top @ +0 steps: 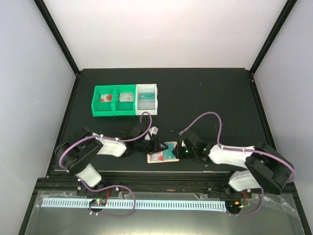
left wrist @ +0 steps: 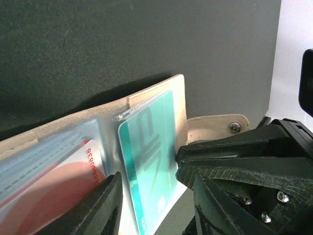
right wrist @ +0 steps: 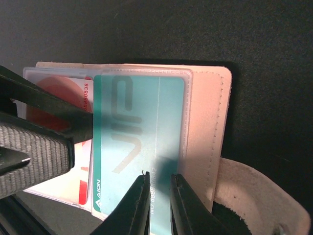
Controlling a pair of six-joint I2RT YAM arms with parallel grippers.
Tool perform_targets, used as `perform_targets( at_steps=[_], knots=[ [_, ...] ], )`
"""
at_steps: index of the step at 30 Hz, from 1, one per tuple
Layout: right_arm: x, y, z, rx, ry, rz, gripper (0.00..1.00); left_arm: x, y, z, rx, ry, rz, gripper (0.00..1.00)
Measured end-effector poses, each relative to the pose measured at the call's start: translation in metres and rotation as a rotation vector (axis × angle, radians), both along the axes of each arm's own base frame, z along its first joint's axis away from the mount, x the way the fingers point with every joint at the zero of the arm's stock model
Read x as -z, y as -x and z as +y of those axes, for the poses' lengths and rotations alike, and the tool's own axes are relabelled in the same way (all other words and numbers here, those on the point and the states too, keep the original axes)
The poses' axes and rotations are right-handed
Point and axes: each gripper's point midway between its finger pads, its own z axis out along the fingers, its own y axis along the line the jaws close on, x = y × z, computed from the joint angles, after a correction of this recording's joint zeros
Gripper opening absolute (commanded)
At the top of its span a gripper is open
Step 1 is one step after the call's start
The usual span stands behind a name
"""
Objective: Take the credit cards out of the card holder
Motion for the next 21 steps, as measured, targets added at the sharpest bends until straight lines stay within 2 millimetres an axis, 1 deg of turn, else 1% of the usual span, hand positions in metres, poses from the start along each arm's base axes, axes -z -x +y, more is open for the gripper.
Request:
perform_targets(
  at_steps=[7,13,16,19,21],
  knots=[
    [0.0,0.0,0.001,0.003,-0.013,-0.002,0.12,0.003,0.001,-0.001,-0.012,0.015,0.02,0.35],
    [0.0,-0.001,0.002,0.008,-0.018,-0.001,0.11,0.008,0.003,-0.001,-0.016,0.016,0.041,0.2],
    [0.0,-0.001,0.002,0.01,-0.019,0.0,0.11,0.01,0.006,0.0,-0.015,0.01,0.049,0.15],
    [0.0,-0.001,0.001,0.013,-0.019,0.002,0.11,0.012,0.007,0.001,-0.016,0.006,0.054,0.15],
    [0.0,-0.001,0.001,0.013,-0.018,0.002,0.1,0.012,0.007,0.002,-0.015,0.004,0.055,0.17]
  ],
)
